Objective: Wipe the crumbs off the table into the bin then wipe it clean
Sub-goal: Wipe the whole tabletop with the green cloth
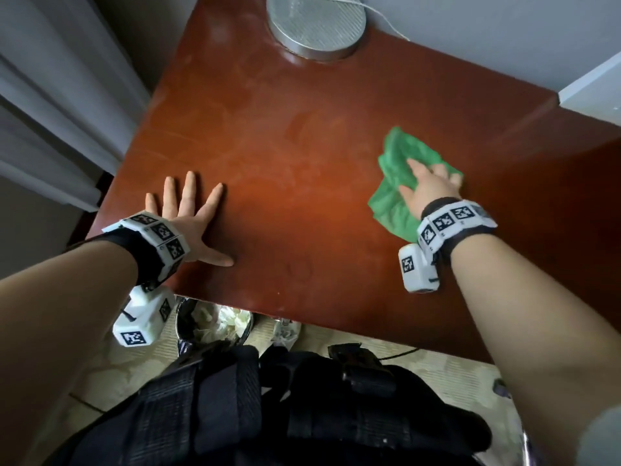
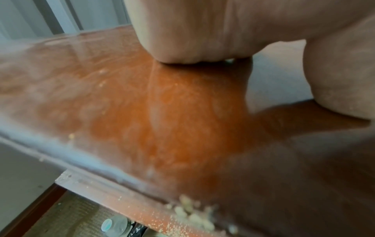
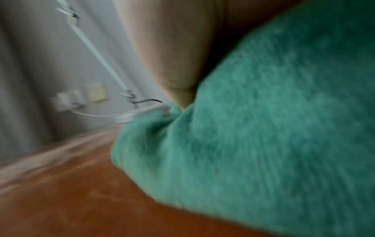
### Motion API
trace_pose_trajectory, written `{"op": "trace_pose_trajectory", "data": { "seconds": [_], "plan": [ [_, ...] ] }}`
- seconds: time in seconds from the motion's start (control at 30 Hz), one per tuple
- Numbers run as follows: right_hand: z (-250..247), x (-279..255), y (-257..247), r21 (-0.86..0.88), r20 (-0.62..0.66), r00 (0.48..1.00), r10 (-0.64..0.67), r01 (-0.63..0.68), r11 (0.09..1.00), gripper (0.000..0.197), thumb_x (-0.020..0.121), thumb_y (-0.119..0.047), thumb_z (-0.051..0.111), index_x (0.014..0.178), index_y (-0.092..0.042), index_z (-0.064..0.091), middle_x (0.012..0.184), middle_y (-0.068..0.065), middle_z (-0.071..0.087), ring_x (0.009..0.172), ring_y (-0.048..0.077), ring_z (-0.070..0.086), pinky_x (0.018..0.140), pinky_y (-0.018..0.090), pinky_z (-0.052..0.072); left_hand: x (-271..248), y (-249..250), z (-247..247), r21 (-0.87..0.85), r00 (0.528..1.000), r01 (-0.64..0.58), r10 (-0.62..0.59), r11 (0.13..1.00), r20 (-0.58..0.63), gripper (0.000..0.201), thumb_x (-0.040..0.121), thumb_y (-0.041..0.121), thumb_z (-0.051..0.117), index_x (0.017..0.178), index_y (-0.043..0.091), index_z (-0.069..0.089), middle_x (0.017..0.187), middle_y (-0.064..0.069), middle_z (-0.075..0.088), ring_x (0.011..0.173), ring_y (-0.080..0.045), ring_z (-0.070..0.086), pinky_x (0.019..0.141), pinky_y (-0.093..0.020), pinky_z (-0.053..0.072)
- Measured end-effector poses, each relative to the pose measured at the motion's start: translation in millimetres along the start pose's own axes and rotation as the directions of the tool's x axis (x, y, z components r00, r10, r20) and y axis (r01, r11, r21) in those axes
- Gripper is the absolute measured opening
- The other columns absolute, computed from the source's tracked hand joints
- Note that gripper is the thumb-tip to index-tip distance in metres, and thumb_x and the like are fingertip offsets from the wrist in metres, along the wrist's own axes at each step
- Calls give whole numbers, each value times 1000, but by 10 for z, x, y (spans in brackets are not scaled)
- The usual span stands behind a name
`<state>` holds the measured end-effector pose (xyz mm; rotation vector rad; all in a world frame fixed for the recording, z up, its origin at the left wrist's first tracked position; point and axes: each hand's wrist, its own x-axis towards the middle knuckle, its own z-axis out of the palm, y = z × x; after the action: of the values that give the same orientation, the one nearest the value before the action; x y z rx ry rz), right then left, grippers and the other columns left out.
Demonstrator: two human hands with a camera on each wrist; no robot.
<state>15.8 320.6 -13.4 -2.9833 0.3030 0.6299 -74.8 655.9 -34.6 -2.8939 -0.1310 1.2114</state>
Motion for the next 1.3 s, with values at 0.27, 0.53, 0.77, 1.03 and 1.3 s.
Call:
{"op": "trace_pose_trajectory", "data": {
  "seconds": [0.27,0.53,0.77,1.03,1.3],
  "plan": [
    [419,-663,-852,-188,101,790,-605,612,768,59,91,-24,48,142,-43,25,143,4,27,128,31,24,100,47,31,28,-136,20,-140,996,-28,17,990,-85,97,82,50,63,142,48,-13,153,4,-28,142,-24,-22,116,-49,-3],
    [-54,-265,-649,-16,230,692,-684,706,708,44,93,-27,50,135,-39,44,139,2,43,129,27,32,109,28,20,147,-89,-196,-214,972,33,-81,976,-220,94,85,56,53,148,29,-11,156,-3,-19,142,-24,-20,116,-43,-8],
    [-64,454,-314,199,-17,992,126,-120,973,46,95,-34,42,139,-45,33,146,0,24,131,30,24,112,42,22,344,-154,-258,-177,980,69,-100,982,-170,90,82,70,42,146,38,-13,154,-1,-25,142,-25,-21,116,-45,-8],
    [230,-424,-1205,-64,364,521,-772,841,538,53,94,-16,46,135,-49,39,142,-8,32,135,21,16,109,41,19,383,-221,-220,-114,984,57,-75,992,-164,87,81,73,34,144,41,-16,153,1,-26,142,-24,-21,116,-44,-8],
    [-372,688,-633,22,-131,979,-158,163,986,48,96,-28,41,141,-41,32,146,4,31,129,33,26,106,42,28,400,-257,-223,-115,990,44,-59,992,-130,89,81,74,33,143,40,-20,152,0,-30,141,-23,-25,116,-45,-10]
  ]
}}
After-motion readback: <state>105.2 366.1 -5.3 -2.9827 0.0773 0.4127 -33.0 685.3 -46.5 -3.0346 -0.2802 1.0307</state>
